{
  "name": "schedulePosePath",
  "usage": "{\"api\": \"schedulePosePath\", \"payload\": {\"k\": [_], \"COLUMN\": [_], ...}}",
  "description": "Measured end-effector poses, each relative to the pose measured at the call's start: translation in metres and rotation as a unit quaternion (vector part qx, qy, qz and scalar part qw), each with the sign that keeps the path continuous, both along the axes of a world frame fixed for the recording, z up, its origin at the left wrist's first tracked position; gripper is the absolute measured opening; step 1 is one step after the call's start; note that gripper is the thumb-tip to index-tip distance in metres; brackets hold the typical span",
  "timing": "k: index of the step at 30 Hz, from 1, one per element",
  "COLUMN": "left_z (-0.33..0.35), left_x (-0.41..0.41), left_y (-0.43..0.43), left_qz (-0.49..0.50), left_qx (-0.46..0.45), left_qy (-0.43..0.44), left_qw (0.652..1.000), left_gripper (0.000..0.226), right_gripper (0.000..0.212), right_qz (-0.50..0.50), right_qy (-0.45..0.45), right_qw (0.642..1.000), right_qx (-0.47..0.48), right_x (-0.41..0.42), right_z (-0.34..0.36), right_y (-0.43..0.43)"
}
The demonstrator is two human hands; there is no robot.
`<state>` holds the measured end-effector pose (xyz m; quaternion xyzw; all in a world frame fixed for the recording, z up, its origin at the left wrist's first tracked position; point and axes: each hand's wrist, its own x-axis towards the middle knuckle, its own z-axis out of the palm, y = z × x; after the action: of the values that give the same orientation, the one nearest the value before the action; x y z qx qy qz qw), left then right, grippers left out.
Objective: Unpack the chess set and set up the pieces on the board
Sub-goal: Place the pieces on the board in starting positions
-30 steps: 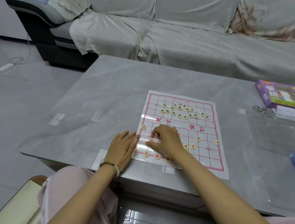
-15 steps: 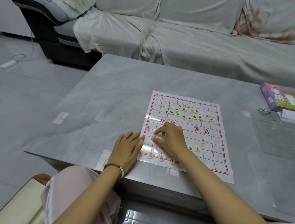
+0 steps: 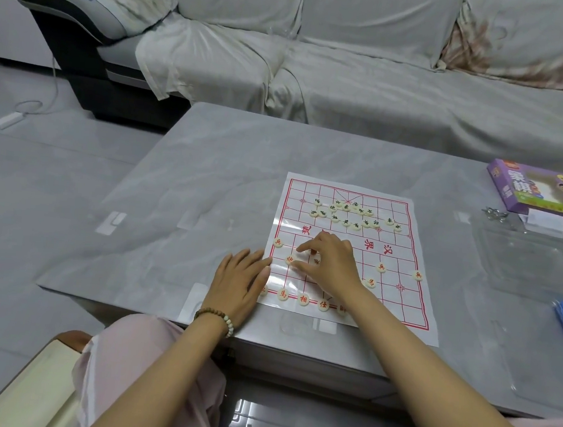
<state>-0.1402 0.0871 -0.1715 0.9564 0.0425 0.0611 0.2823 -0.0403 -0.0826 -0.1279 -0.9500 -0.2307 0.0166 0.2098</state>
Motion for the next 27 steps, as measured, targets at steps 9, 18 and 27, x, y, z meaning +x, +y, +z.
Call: {"api": "schedulePosePath", "payload": {"k": [9, 18, 27], "left_z": [0.000, 0.000, 0.002], "left_x": [0.001, 0.000, -0.001], "left_y": [-0.001, -0.001, -0.002], "left_qz": [0.006, 0.004, 0.001], "left_qx": [0.004, 0.006, -0.012], "left_qy": [0.011, 0.004, -0.003], "left_qw": [1.000, 1.000, 1.000], "left_gripper": [0.075, 0.086, 0.077], "right_gripper": [0.032, 0.035, 0.034], "right_qz": [-0.005, -0.029, -0.077], "right_qy": [0.008, 0.021, 0.043], "right_qw": [1.000, 0.997, 0.996], "right_qx": [-0.019, 0.074, -0.012], "right_x": [-0.001, 0.000, -0.002], "right_z": [-0.006, 0.005, -0.004], "right_y": [0.013, 0.000, -0.036]}}
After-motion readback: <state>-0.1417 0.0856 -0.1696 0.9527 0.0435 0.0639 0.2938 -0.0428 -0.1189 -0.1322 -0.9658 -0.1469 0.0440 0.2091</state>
